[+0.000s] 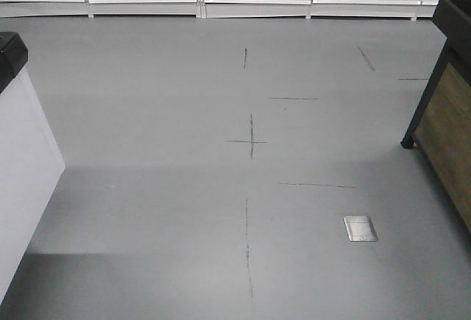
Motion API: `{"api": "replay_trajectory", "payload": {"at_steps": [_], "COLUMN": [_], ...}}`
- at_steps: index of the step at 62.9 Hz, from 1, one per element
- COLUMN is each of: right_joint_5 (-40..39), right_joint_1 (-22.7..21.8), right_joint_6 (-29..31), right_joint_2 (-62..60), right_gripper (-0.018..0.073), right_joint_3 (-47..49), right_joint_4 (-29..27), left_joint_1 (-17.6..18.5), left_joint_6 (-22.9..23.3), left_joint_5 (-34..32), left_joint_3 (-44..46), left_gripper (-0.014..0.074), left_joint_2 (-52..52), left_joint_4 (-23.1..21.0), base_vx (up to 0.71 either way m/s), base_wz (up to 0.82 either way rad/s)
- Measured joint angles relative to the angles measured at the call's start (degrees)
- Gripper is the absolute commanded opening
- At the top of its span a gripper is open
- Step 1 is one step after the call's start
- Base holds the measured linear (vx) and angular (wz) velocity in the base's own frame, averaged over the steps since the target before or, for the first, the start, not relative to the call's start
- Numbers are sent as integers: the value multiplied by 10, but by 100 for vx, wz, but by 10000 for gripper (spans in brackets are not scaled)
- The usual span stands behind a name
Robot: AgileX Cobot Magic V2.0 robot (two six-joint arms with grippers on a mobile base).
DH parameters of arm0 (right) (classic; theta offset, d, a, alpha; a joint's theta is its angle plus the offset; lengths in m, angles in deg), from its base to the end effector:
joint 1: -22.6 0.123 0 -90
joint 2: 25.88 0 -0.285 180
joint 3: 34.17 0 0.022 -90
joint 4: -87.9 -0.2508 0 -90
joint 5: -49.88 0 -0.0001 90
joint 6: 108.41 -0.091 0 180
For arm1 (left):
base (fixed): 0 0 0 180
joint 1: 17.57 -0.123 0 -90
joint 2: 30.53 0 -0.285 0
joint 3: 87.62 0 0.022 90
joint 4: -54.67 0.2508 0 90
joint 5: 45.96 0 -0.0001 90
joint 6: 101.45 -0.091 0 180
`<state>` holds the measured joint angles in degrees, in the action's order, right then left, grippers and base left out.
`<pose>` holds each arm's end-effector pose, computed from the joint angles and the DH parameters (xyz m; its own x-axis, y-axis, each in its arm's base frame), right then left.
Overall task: Pick three apples into basket with both arms
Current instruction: 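Drive the base forward across the grey floor toward the fruit tables, then turn the base toward the fruit table holding the light-blue basket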
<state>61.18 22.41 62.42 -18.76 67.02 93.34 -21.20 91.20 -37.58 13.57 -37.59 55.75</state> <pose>0.0561 -0.0019 0.1866 -0.1233 0.0673 -0.9901 0.0301 0.9975 0.0640 0.0563 0.0038 0.1912 -0.0592 -0.2049 -0.9770 -0.0795 0.9766 -0.2000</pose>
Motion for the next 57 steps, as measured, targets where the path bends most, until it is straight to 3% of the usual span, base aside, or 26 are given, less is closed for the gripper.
{"api": "replay_trajectory", "payload": {"at_steps": [57], "right_joint_5": [0], "right_joint_1": [0], "right_joint_6": [0], "right_joint_2": [0], "right_gripper": [-5], "right_joint_3": [0], "right_joint_4": [0], "left_joint_1": [0], "left_joint_6": [0], "left_joint_5": [0], "left_joint_3": [0], "left_gripper": [-6], "left_joint_2": [0], "left_joint_4": [0], "base_vx": [20], "base_wz": [-13]}}
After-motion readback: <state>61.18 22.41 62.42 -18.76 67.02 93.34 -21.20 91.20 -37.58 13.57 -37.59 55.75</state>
